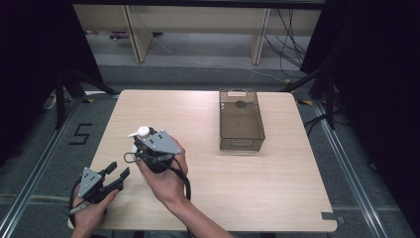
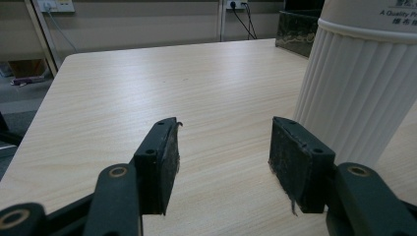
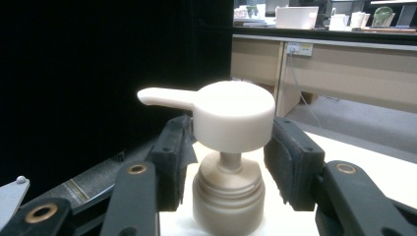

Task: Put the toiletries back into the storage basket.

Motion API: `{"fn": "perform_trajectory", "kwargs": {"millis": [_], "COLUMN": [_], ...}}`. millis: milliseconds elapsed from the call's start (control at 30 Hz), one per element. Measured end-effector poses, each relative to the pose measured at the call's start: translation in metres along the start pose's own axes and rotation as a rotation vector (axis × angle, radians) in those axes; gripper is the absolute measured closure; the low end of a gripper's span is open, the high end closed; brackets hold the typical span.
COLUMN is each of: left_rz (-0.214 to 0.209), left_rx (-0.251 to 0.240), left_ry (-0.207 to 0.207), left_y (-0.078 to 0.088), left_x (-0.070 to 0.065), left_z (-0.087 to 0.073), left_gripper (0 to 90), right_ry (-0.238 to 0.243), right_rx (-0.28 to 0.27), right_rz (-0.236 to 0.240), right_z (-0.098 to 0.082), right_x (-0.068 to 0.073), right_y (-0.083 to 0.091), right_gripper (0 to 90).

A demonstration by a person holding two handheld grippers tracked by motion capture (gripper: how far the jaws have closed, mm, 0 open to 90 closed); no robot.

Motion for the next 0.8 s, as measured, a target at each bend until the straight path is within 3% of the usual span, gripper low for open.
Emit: {"fn": "perform_trajectory", "kwargs": {"millis": [100,133,167,333,433,500,567,667,800], "left_rz": [0.000,0.000,-0.006,-0.002,-0.003,-0.005,-0.007,-0.001,-0.007], "left_rx": [0.001,0.001,-0.001,0.009,0.010,0.008,0.002,0.003,0.001], "left_ry": [-0.001,-0.001,-0.001,-0.003,-0.006,-0.004,-0.002,-0.001,-0.003], "left_y": [0.0000,0.0000,-0.0001,0.0009,0.0008,0.0005,0.0003,0.0005,0.0007], "left_x": [0.0000,0.0000,-0.0003,-0.0005,-0.0005,-0.0005,-0.0002,0.0001,0.0000], "left_z": [0.0000,0.0000,0.0000,-0.0003,-0.0003,-0.0003,-0.0002,-0.0002,-0.0002], "left_gripper": [44.1,44.1,44.1,44.1,44.1,44.1,44.1,44.1,44.1], "right_ry": [-0.022,-0.003,-0.038,-0.039,-0.032,0.019,-0.016,-0.008,-0.051], "right_rx": [0.002,-0.007,0.006,0.007,0.003,-0.016,0.000,-0.004,-0.022], "right_rz": [0.000,-0.015,-0.005,-0.015,-0.025,-0.050,-0.042,-0.056,-0.047], "right_z": [0.0003,0.0011,0.0002,0.0007,0.0015,0.0043,0.0038,0.0034,0.0026], "right_x": [0.0002,-0.0021,0.0001,0.0019,0.0036,0.0025,0.0044,0.0038,0.0063], "right_y": [-0.0003,-0.0003,0.0002,-0.0002,-0.0003,-0.0012,-0.0013,-0.0014,-0.0007], "right_gripper": [55.1,55.4,55.7,57.6,58.6,58.1,59.3,59.7,60.1]}}
Point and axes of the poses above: each handheld gripper's, and its own axes: y roughly backward along the jaws, z roughly out of its top, x roughly to its left, the point moved 6 cm from there along -y, roughly forward along the jaws, and after that the axes turned 1 degree about -z, right-handed, at the moved point
